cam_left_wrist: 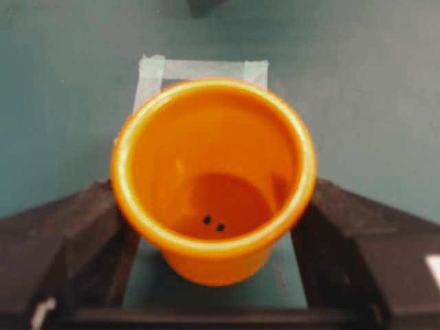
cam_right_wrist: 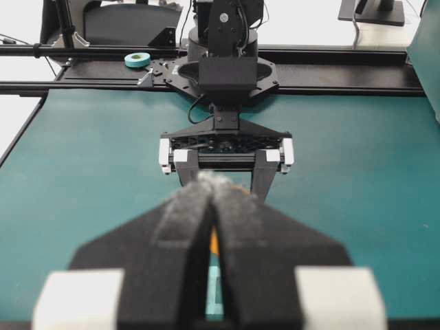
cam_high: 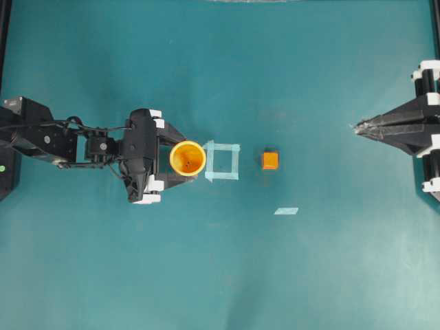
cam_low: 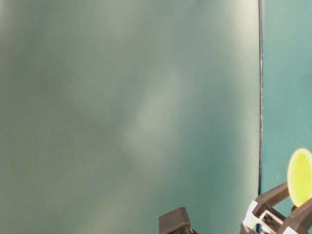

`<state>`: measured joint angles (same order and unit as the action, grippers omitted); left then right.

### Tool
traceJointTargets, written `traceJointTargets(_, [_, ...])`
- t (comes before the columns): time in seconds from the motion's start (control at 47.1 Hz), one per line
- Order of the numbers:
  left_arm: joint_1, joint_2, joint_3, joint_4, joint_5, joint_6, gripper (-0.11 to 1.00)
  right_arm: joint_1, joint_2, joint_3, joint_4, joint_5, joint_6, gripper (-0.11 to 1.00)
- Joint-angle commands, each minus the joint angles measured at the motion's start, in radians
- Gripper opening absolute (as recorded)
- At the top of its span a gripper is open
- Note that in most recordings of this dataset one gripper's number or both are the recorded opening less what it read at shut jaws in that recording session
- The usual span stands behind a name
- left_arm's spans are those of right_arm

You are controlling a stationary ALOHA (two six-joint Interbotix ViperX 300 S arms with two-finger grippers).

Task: Move the cup backward with left arm.
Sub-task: 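Lift the orange cup with the left gripper and carry it backward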

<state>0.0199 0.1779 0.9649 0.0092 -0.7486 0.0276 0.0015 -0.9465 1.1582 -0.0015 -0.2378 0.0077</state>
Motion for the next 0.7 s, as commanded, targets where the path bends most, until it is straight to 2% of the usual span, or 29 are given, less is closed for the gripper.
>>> traceJointTargets(0.0, [0.002, -0.017, -0.005, 0.002, -0.009, 0.006, 0.64, 0.002, 0.005, -0.028, 0.002, -0.003, 0.002, 0.00])
traceJointTargets(0.276, [0.058, -0.032, -0.003, 0.002, -0.009, 0.009, 0.63, 0.002, 0.003, -0.031, 0.002, -0.003, 0.003, 0.00])
traceJointTargets(0.679, [0.250, -0.080, -0.009, 0.002, -0.006, 0.014, 0.63, 0.002, 0.006, -0.028, 0.002, 0.002, 0.003, 0.00])
